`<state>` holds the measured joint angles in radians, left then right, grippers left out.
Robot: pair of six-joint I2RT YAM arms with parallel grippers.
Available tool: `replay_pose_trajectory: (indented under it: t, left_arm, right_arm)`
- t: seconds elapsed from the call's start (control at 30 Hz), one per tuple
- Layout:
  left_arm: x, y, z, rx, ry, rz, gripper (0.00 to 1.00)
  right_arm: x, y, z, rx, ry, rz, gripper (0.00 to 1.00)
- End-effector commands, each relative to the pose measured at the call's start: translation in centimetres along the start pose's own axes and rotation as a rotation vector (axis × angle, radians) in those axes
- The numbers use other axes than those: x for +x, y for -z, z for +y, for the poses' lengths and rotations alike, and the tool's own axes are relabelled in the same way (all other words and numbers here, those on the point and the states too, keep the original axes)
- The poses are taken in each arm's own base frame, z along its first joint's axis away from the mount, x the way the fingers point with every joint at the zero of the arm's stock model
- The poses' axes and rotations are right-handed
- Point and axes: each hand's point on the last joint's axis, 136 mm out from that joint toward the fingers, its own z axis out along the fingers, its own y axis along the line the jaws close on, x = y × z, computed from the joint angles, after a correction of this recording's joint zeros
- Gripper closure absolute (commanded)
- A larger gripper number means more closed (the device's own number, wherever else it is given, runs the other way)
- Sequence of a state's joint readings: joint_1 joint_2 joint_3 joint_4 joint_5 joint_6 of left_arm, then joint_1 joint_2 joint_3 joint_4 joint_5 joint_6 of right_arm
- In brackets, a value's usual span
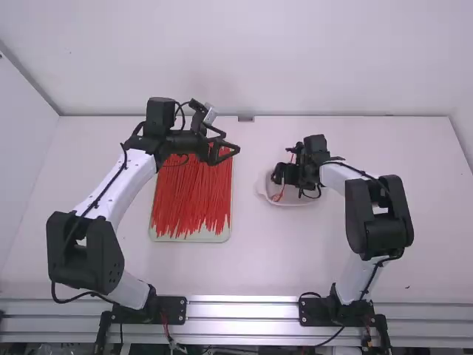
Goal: Fasten the cable tie
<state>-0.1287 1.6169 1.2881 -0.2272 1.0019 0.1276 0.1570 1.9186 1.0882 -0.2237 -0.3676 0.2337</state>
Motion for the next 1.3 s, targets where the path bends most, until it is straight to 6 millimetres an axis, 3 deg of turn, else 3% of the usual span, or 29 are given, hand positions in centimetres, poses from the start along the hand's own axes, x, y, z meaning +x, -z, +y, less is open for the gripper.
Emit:
replay_pose_trajectory:
  t: [0.0,0.1,0.23,0.4,0.63,0.8,1.0,1.1,1.27]
  left_arm:
    - [-1.2,0.5,-0.8,0.03,-0.024,-0.023,0.01]
    - [-1.4,0.8,-0.8,0.033,-0.024,-0.03,0.01]
    - [-2.3,1.3,-2.4,0.101,-0.047,-0.057,0.01]
    - [-2.3,1.9,-2.1,0.023,0.033,-0.042,0.01]
    - [-2.0,3.5,-4.0,-0.019,0.041,-0.018,0.01]
    - [-1.6,4.8,-3.7,-0.142,0.059,0.005,0.01]
    - [-0.6,6.4,-3.5,-0.269,0.09,0.044,0.01]
    - [-0.3,7.2,-3.4,-0.325,0.094,0.056,0.01]
    - [-0.4,7.4,-3.8,-0.325,0.088,0.05,0.01]
  right_arm:
    - [-0.3,0.4,0.2,-0.001,0.003,-0.012,0.02]
    - [-0.6,1.3,0.6,-0.004,0.009,-0.027,0.02]
    - [-1.1,3.6,1.7,-0.011,0.033,-0.057,0.02]
    - [-1.1,7.8,2.9,0.009,0.036,-0.095,0.02]
    - [1.0,13.6,4.5,0.059,0.049,-0.118,0.02]
    - [2.7,16.7,5.3,0.092,0.07,-0.136,0.02]
    - [4.3,18.9,6.5,0.081,0.096,-0.144,0.02]
    - [4.7,19.9,6.0,0.116,0.062,-0.165,0.02]
    - [4.7,20.0,6.1,0.112,0.062,-0.166,0.02]
